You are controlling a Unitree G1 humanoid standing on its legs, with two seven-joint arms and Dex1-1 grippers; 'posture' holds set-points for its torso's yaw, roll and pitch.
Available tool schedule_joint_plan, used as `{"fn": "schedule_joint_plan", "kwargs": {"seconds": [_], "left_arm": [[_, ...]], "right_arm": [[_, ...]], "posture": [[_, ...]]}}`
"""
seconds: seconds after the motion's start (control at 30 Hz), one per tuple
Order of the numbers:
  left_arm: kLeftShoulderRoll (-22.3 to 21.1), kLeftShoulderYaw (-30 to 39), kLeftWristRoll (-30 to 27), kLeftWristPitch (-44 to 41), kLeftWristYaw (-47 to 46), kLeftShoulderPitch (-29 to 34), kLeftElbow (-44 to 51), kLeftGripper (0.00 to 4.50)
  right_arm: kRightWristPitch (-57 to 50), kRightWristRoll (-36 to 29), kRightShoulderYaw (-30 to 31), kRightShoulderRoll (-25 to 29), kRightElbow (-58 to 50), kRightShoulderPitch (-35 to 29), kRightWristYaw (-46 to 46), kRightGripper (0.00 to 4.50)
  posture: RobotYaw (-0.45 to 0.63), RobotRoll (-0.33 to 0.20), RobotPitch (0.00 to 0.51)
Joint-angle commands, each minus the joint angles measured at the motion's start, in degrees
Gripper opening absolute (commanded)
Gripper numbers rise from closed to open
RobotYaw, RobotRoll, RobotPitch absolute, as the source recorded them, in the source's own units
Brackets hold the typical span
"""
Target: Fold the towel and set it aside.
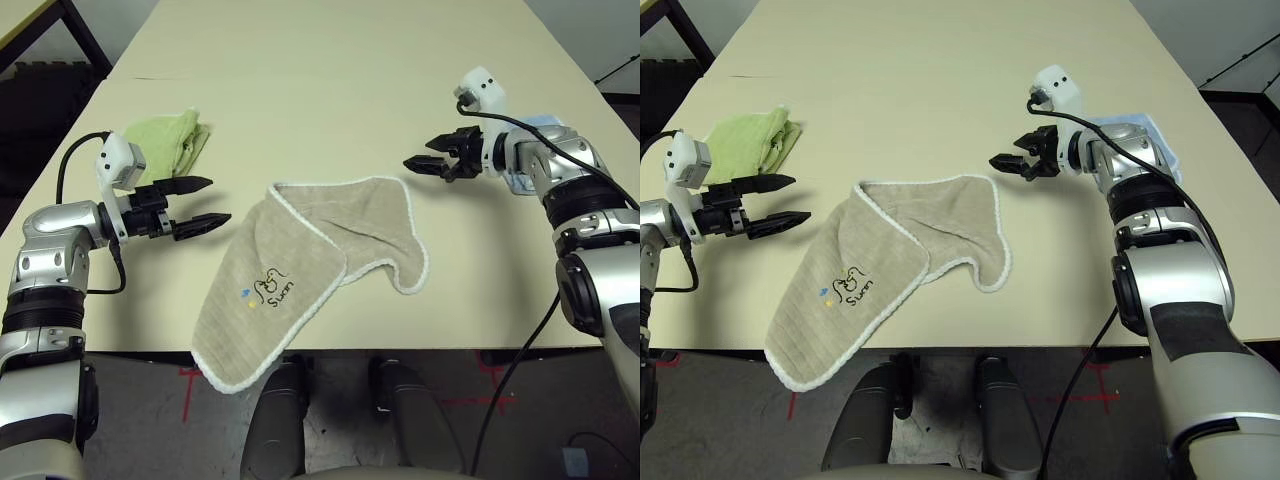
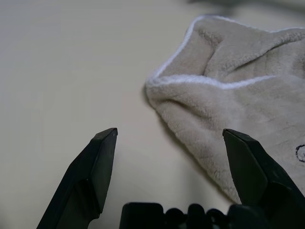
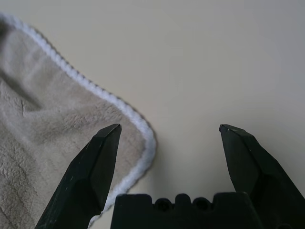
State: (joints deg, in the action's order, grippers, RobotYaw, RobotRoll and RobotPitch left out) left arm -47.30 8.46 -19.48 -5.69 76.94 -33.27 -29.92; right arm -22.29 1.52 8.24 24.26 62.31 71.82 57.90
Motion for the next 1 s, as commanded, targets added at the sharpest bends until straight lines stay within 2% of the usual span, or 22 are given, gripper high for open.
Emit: {"fn": "schedule_joint_plan", "kwargs": {"seconds": [0.03, 0.27, 0.53, 1.0], "left_arm": [[-0.2, 1.5, -2.2, -3.1, -1.0, 2.0, 3.6, 4.48], [-0.2, 2.3, -5.0, -5.9, 0.0, 3.5, 9.0, 4.48], [1.3, 2.7, -7.0, -1.8, 1.7, 4.1, 11.5, 4.48], [3.2, 3.3, -9.0, -2.9, -0.4, 4.4, 12.1, 4.48]], "right_arm": [[0.2, 2.2, 1.1, -0.4, 2.2, 1.4, -0.4, 4.50], [-4.0, 2.8, 1.0, -2.2, 3.9, 4.7, 1.1, 4.50], [-8.6, 3.5, 1.6, -2.9, 3.8, 5.6, 2.5, 4.50], [-8.3, 6.3, 2.9, -6.0, 6.1, 5.9, -1.5, 4.50]], "posture": [[0.00, 0.000, 0.220], [0.01, 0.000, 0.224], [0.02, 0.000, 0.231], [0.01, 0.000, 0.246]]}}
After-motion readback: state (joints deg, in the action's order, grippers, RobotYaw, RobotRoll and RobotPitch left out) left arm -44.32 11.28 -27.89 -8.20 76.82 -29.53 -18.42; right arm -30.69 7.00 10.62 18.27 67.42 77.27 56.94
